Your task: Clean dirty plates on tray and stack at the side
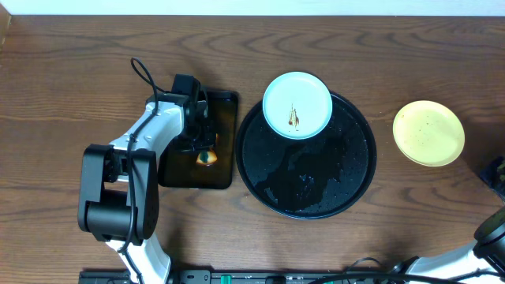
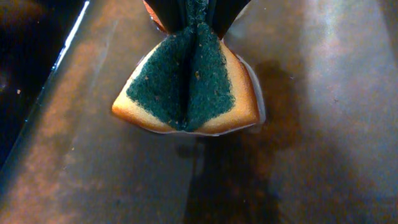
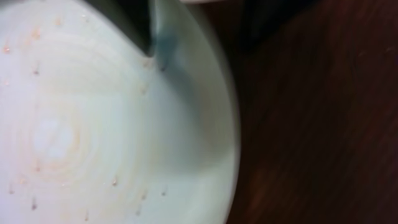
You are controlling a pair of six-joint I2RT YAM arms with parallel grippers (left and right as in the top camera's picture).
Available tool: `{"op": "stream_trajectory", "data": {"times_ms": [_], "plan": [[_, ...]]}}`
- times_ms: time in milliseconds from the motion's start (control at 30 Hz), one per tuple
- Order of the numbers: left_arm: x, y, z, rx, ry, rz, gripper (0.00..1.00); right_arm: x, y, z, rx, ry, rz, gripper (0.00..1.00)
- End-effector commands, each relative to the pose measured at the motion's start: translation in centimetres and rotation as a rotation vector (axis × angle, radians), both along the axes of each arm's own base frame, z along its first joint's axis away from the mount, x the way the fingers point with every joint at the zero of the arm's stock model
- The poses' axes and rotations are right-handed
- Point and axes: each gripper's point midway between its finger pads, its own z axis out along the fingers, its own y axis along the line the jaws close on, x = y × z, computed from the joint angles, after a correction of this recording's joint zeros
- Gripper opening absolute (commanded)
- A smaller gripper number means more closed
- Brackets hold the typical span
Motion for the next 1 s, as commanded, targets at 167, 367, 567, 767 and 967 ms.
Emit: {"op": "stream_trajectory", "data": {"times_ms": [167, 367, 567, 767, 967], "plan": [[-1.1, 0.0, -0.6, -0.002, 0.041, -0.013, 0.08, -0.2, 3.1, -1.4, 0.181, -0.021, 0.015, 0.11], [-1.1, 0.0, -0.6, -0.002, 0.041, -0.013, 0.08, -1.3, 3.7, -1.8, 0.212, 0.013, -0.054, 0.01], [-1.1, 0.0, -0.6, -0.002, 0.041, -0.013, 0.08, -1.0, 4.0, -1.4, 0.226, -0.009, -0.043, 0.01], [-1.1, 0.0, -0.6, -0.002, 0.041, -0.013, 0.08, 1.4, 4.4, 2.2, 0.219, -0.143, 0.016, 0.01], [-1.1, 0.0, -0.6, -0.002, 0.041, -0.013, 0.08, 3.8, 5.7, 7.0, 0.143, -0.233, 0.103, 0.01]]}}
